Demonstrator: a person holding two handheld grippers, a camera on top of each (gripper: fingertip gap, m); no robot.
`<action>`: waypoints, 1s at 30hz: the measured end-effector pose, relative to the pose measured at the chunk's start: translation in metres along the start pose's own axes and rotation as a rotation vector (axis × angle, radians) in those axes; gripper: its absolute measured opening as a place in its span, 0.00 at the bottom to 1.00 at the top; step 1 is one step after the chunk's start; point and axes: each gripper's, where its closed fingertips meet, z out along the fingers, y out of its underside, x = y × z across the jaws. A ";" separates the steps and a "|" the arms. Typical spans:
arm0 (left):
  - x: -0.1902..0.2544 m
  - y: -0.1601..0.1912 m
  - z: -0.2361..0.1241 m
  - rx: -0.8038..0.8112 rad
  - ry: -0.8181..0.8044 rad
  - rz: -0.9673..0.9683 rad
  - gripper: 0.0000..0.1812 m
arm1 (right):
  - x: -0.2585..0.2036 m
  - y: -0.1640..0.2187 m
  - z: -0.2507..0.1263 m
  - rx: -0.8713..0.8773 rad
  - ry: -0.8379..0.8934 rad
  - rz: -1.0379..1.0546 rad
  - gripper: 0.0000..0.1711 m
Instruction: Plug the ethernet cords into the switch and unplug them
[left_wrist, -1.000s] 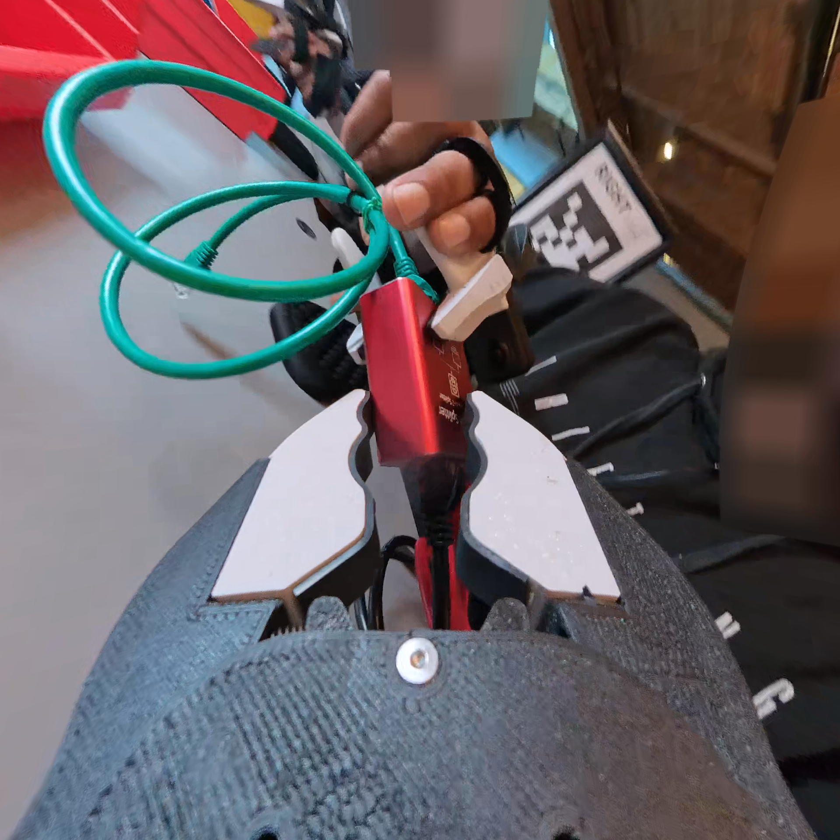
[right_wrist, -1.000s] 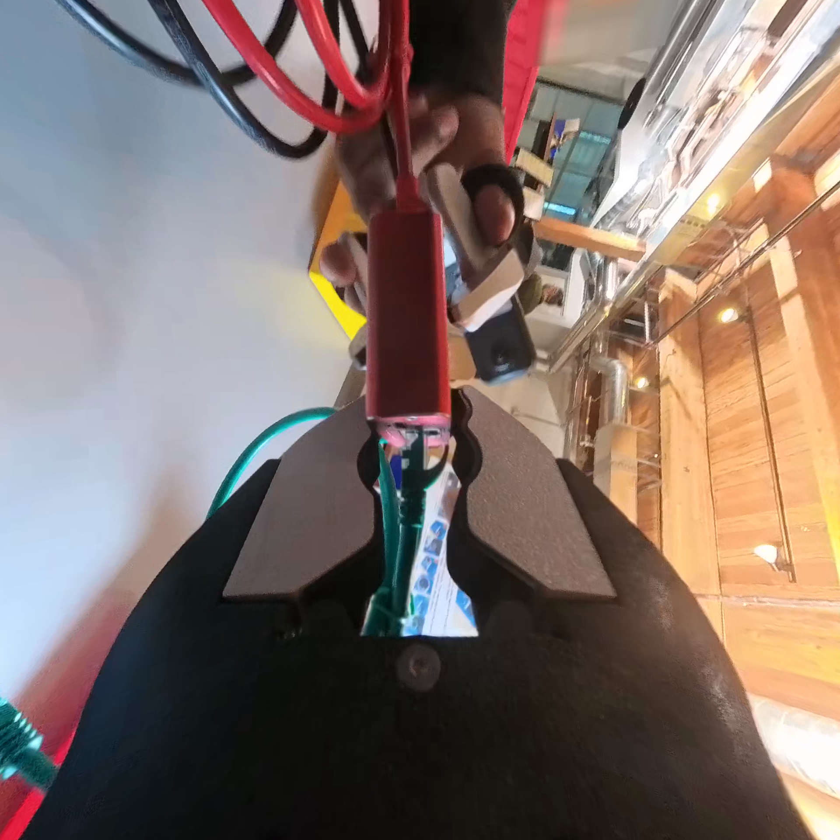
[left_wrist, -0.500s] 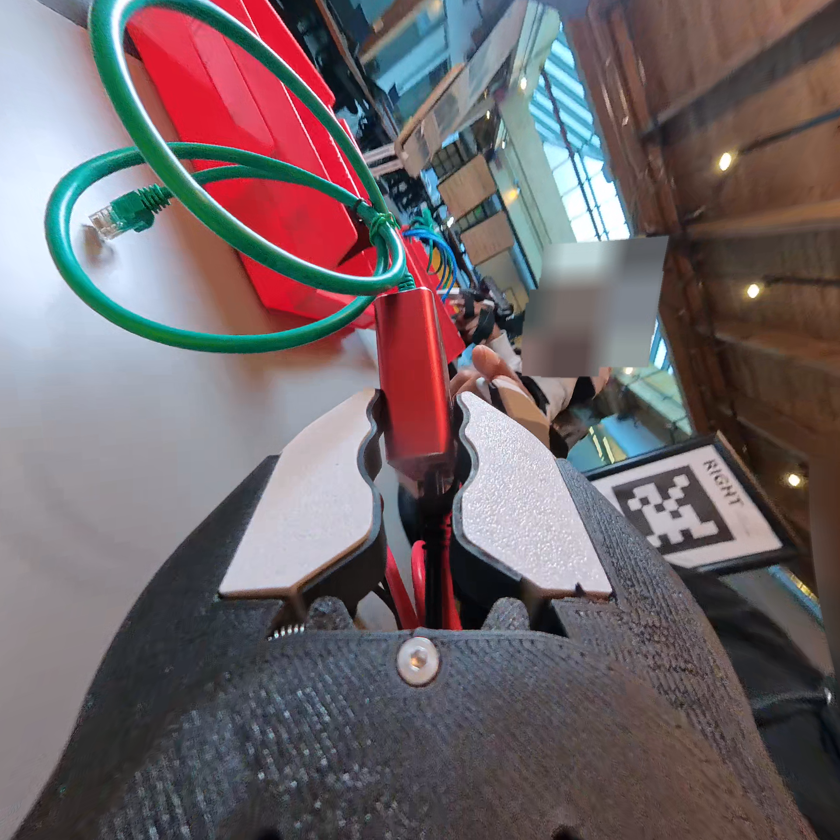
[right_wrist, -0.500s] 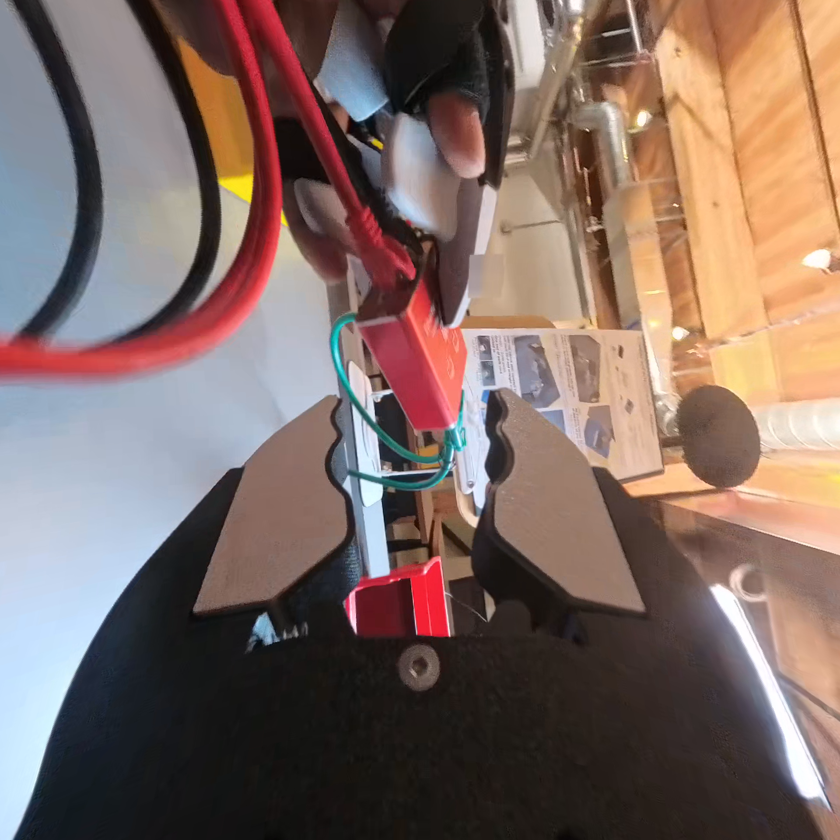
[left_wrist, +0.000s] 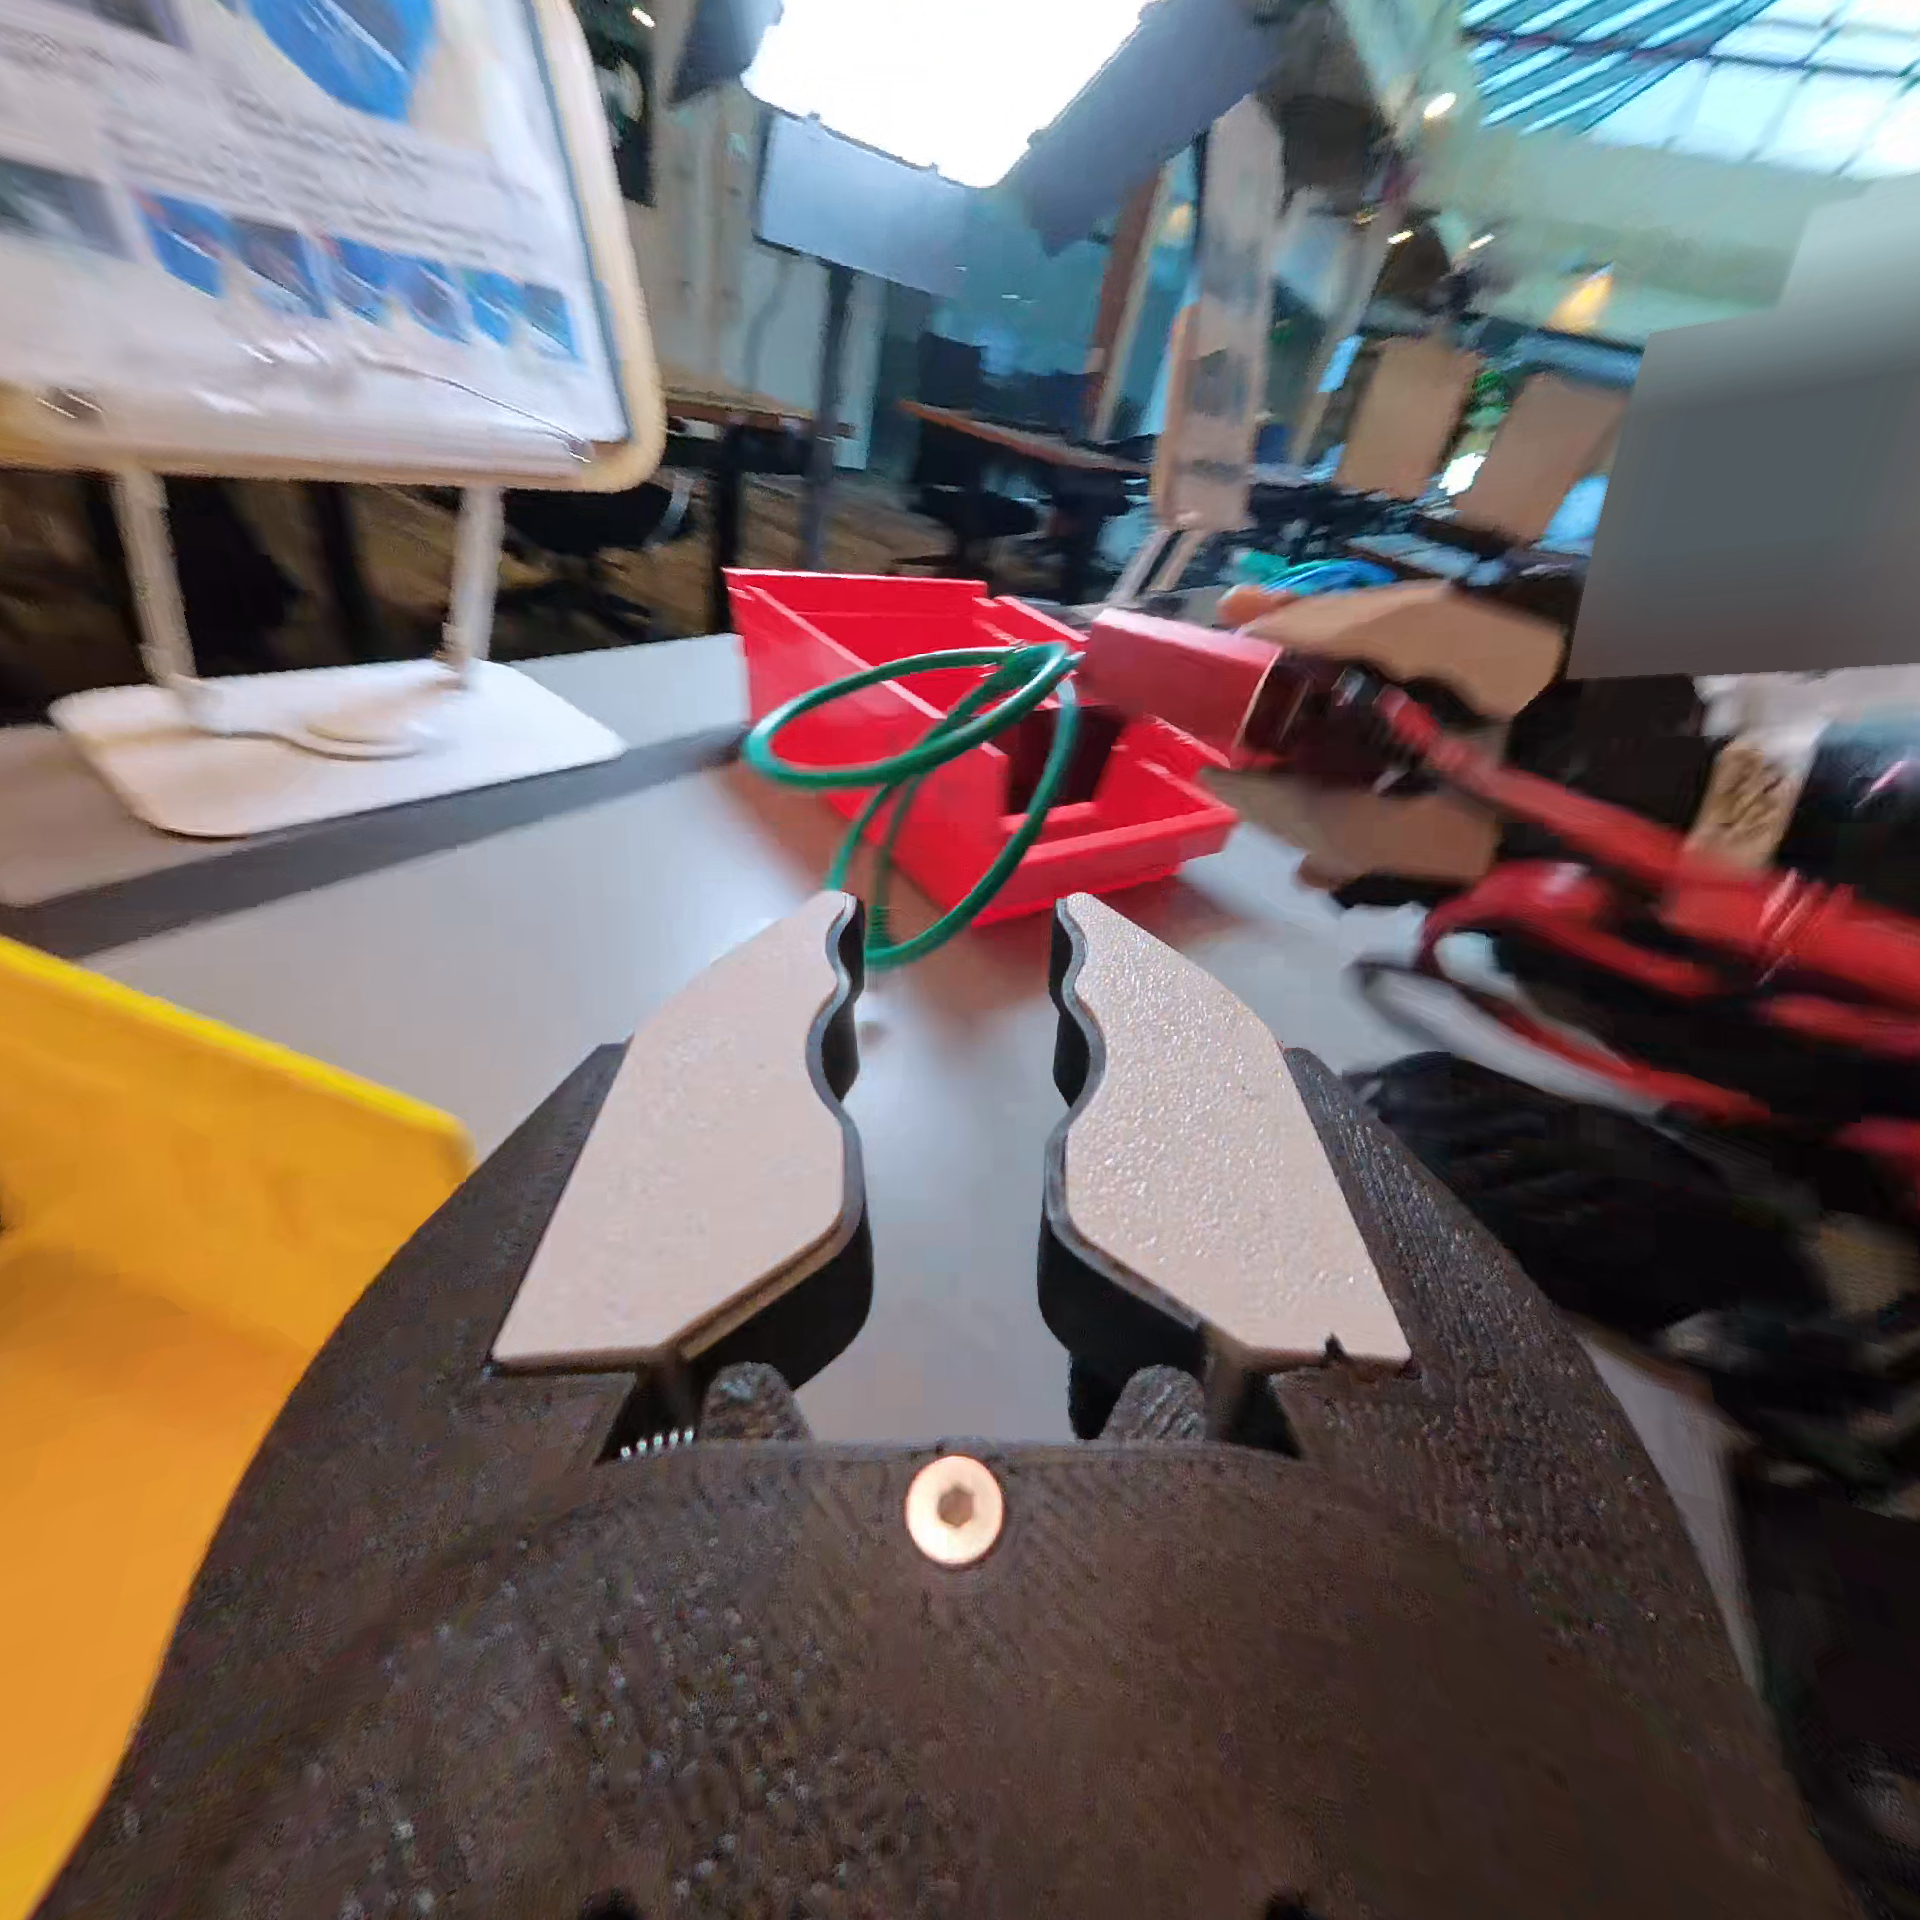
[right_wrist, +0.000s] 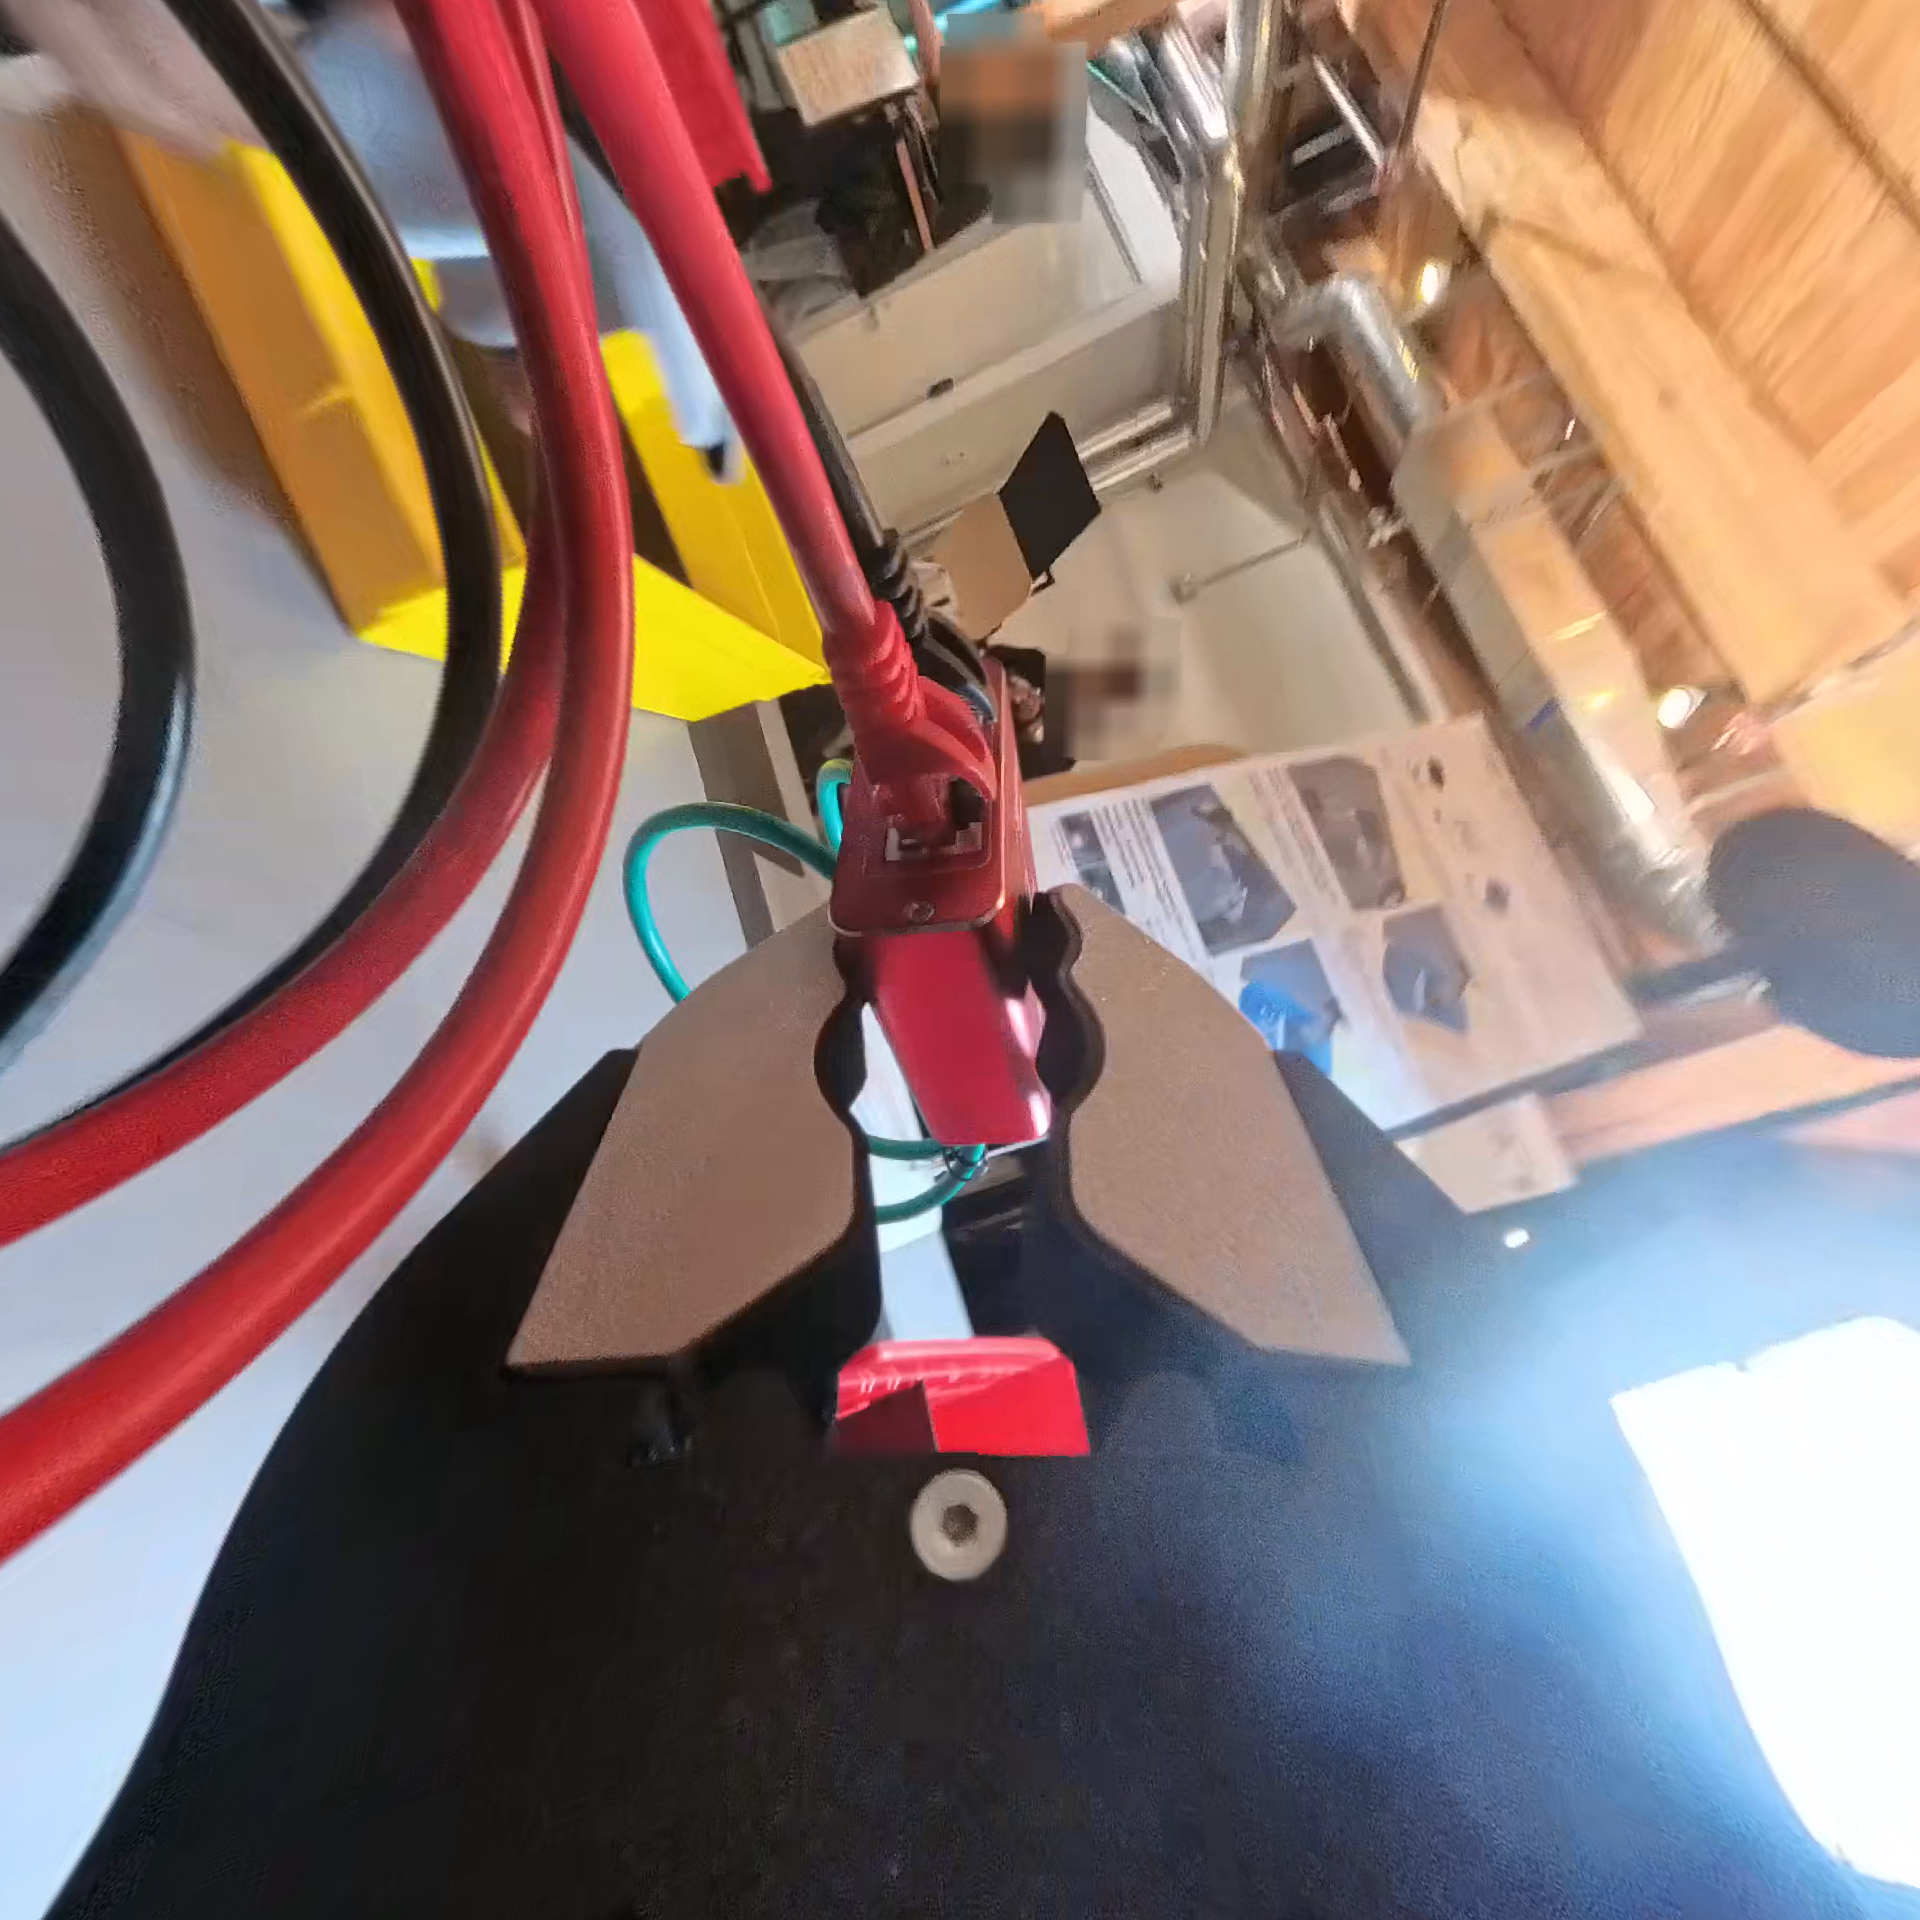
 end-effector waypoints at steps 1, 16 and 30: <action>-0.008 0.001 -0.005 0.004 -0.049 0.044 0.19 | 0.012 0.004 -0.002 -0.003 -0.006 0.070 0.17; -0.030 0.033 -0.007 -0.061 -0.136 0.066 0.19 | 0.196 0.136 -0.007 -0.522 -0.097 0.506 0.17; -0.024 0.056 0.004 -0.159 -0.103 0.072 0.18 | 0.221 0.339 -0.053 -1.652 -0.179 -0.419 0.16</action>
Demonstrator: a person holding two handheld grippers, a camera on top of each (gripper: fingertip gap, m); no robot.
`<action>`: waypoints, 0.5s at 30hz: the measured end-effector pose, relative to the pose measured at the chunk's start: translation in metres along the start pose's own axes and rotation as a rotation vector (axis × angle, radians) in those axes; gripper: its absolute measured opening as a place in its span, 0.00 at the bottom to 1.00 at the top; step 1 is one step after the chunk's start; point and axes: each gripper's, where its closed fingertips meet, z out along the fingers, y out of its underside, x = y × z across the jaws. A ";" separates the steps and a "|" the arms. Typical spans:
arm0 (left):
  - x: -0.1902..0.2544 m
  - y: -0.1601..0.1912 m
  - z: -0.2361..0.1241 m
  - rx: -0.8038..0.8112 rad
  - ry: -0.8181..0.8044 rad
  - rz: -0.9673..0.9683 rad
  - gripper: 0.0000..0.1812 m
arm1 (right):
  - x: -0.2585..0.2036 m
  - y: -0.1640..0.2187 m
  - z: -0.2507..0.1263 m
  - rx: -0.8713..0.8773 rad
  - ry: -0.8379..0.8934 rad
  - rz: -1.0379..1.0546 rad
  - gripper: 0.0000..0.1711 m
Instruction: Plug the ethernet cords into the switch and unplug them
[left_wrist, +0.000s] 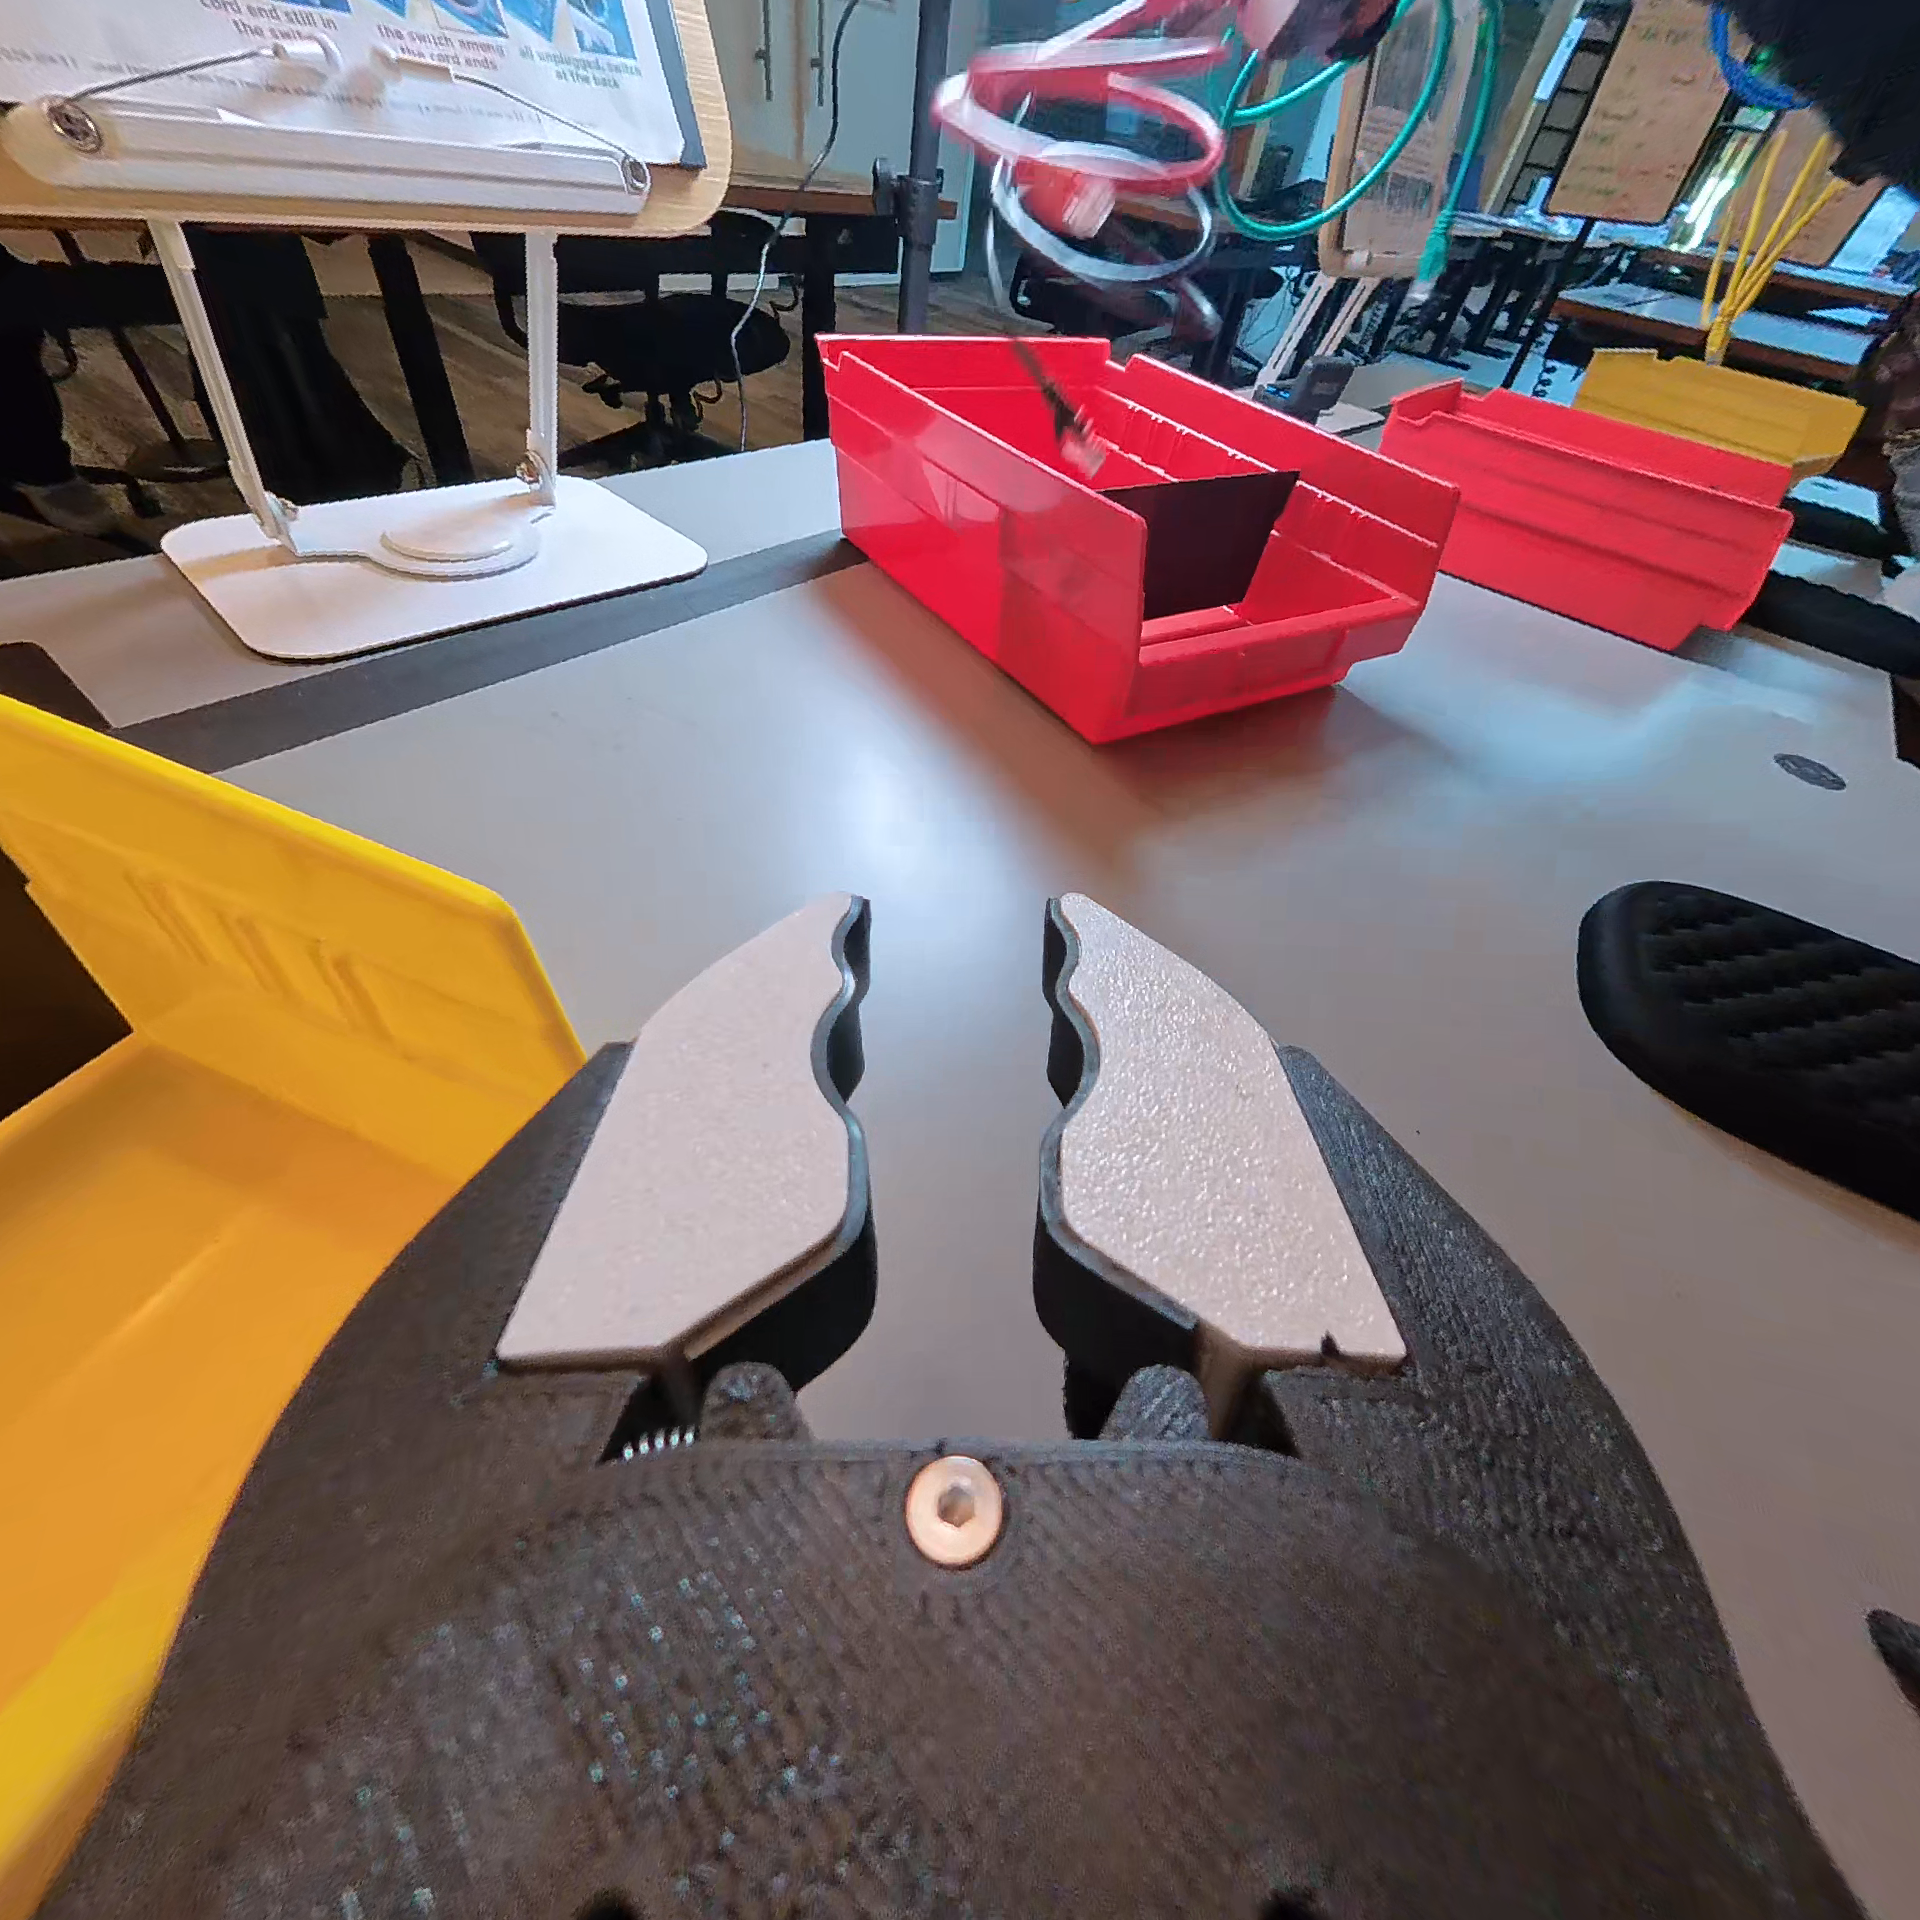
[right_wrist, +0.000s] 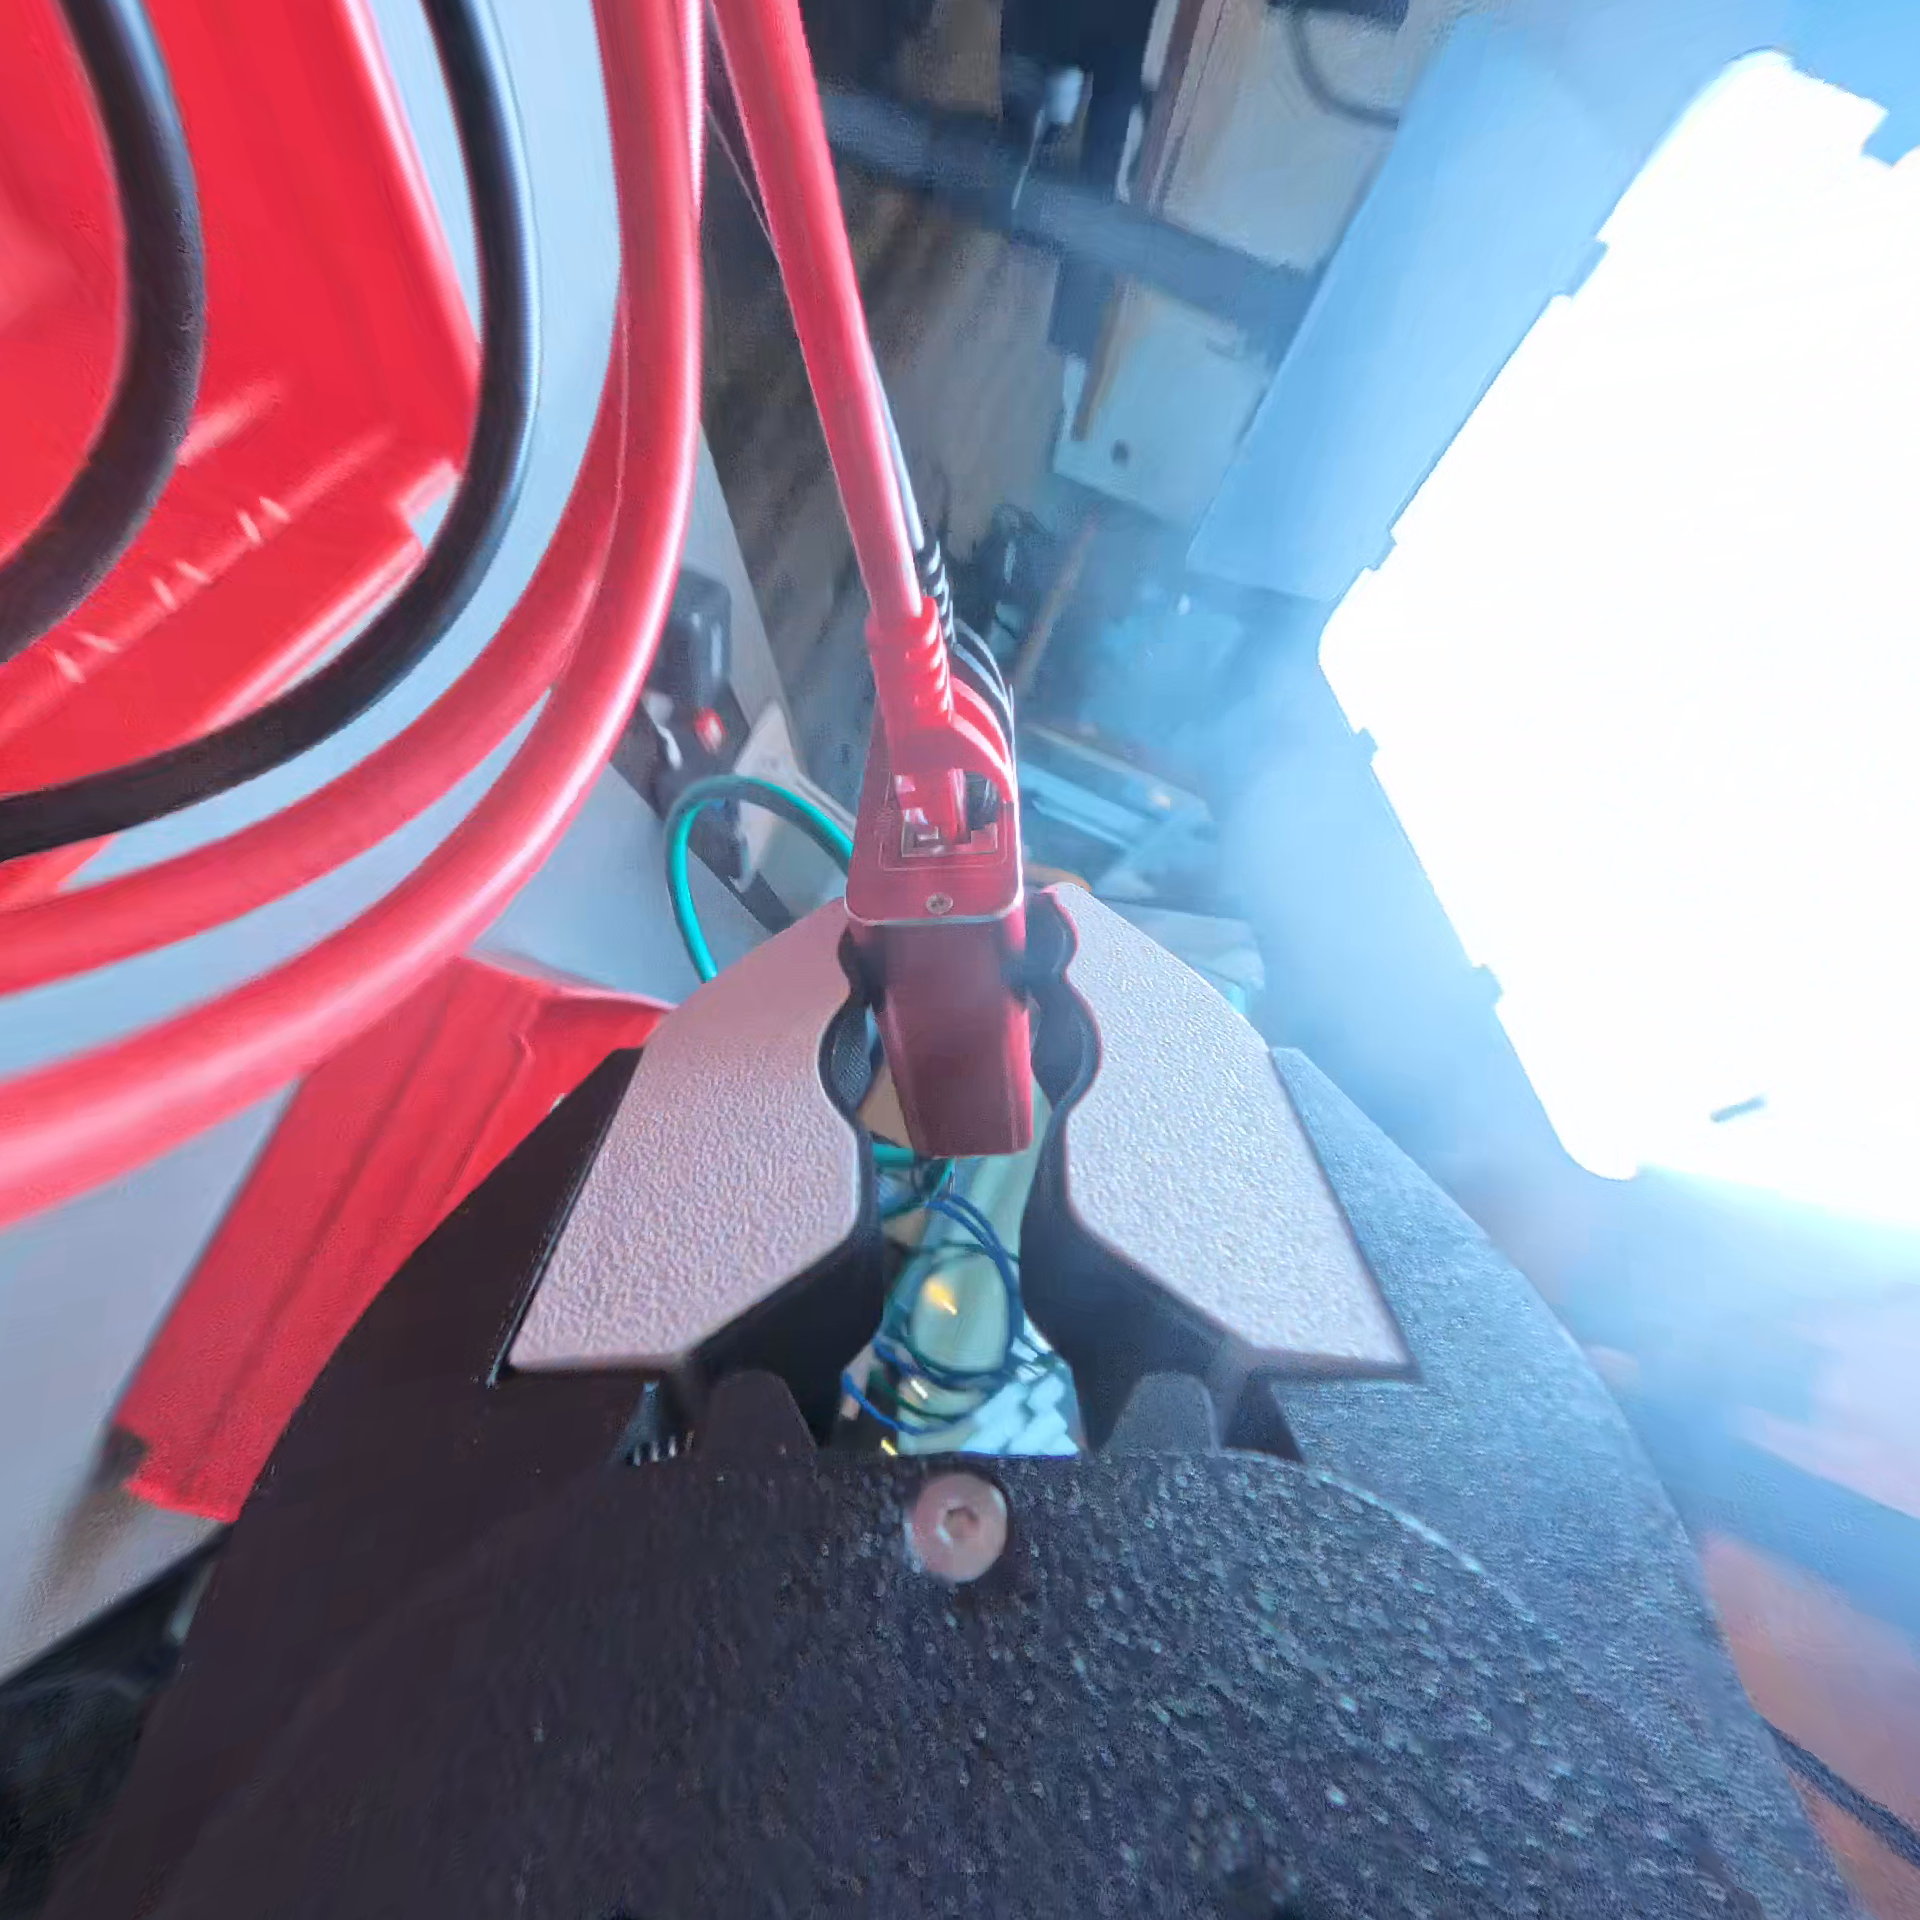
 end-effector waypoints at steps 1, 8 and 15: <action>0.000 0.001 0.001 -0.004 0.003 0.003 0.17 | -0.008 -0.004 0.008 -0.035 0.012 -0.045 0.16; 0.000 0.005 0.002 -0.029 0.006 0.012 0.17 | -0.083 -0.063 0.031 -0.002 -0.111 -0.110 0.16; -0.001 0.011 0.004 -0.050 0.022 -0.007 0.17 | -0.127 -0.099 0.016 0.199 -0.351 -0.060 0.19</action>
